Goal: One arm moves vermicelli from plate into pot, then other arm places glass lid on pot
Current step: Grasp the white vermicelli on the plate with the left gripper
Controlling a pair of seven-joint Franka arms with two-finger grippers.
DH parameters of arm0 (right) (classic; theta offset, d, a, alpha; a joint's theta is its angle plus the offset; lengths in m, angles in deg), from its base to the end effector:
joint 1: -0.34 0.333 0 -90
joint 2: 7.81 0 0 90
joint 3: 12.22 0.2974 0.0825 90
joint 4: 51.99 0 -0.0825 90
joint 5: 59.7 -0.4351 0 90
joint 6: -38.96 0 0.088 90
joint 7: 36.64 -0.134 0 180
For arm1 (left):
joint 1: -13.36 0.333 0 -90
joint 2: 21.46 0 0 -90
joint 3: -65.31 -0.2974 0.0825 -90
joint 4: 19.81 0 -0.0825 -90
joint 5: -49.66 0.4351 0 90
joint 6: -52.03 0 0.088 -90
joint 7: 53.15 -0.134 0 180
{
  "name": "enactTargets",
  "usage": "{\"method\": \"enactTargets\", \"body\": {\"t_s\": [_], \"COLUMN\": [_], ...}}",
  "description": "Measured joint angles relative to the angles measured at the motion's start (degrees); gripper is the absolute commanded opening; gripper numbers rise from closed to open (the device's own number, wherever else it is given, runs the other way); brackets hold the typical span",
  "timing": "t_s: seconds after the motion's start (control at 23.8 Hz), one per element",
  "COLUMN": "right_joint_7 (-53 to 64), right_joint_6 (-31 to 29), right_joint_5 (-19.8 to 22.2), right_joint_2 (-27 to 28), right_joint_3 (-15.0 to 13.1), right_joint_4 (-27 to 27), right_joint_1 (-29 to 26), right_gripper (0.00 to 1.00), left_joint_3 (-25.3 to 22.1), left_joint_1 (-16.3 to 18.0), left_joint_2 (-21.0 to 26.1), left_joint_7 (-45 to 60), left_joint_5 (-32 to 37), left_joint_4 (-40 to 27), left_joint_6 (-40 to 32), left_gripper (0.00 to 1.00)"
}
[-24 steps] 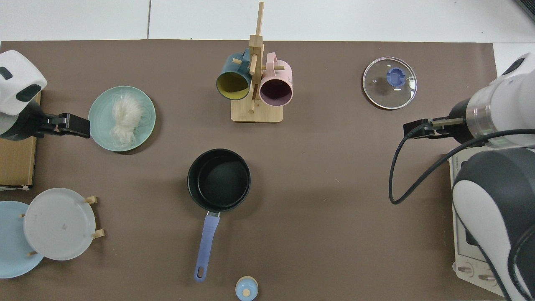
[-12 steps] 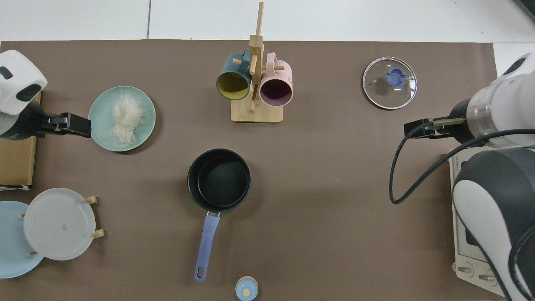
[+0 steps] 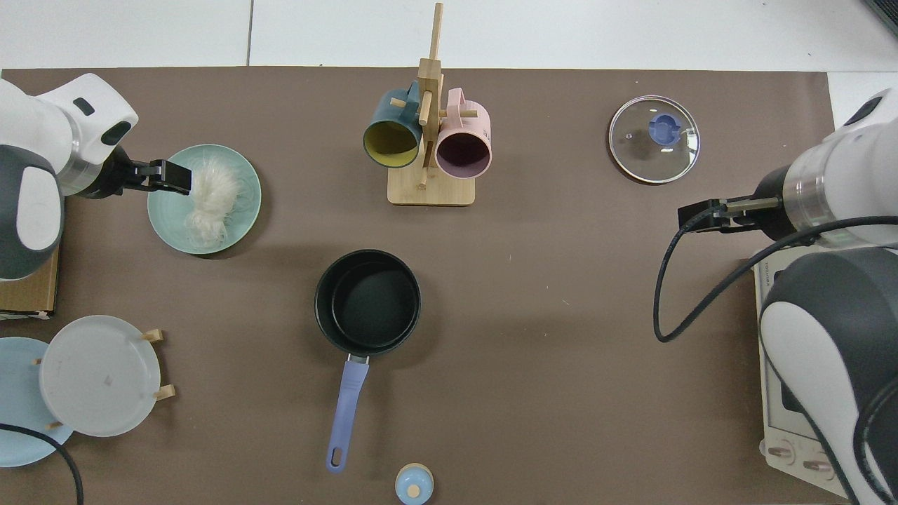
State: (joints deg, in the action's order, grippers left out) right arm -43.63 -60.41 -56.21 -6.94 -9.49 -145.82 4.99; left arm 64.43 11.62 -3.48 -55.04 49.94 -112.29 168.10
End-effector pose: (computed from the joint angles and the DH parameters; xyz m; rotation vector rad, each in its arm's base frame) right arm 0.6218 0.0731 0.5495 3.0894 0.0220 0.1366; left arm 0.7074 -0.0110 0.3909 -3.1268 0.0796 -0.1532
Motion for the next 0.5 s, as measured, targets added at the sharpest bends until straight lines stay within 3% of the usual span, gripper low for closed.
{"method": "enactTargets", "body": {"t_s": [0.5], "right_joint_7": [0.0], "right_joint_6": [0.0], "right_joint_5": [0.0], "right_joint_2": [0.0], "right_joint_3": [0.0], "right_joint_4": [0.0], "right_joint_1": [0.0], "right_gripper": [1.00], "left_joint_3": [0.5], "left_joint_1": [0.0], "left_joint_2": [8.6], "left_joint_7": [0.0], "left_joint_5": [-0.1], "left_joint_4": [-3.5], "left_joint_6": [11.5], "left_gripper": [1.00]}}
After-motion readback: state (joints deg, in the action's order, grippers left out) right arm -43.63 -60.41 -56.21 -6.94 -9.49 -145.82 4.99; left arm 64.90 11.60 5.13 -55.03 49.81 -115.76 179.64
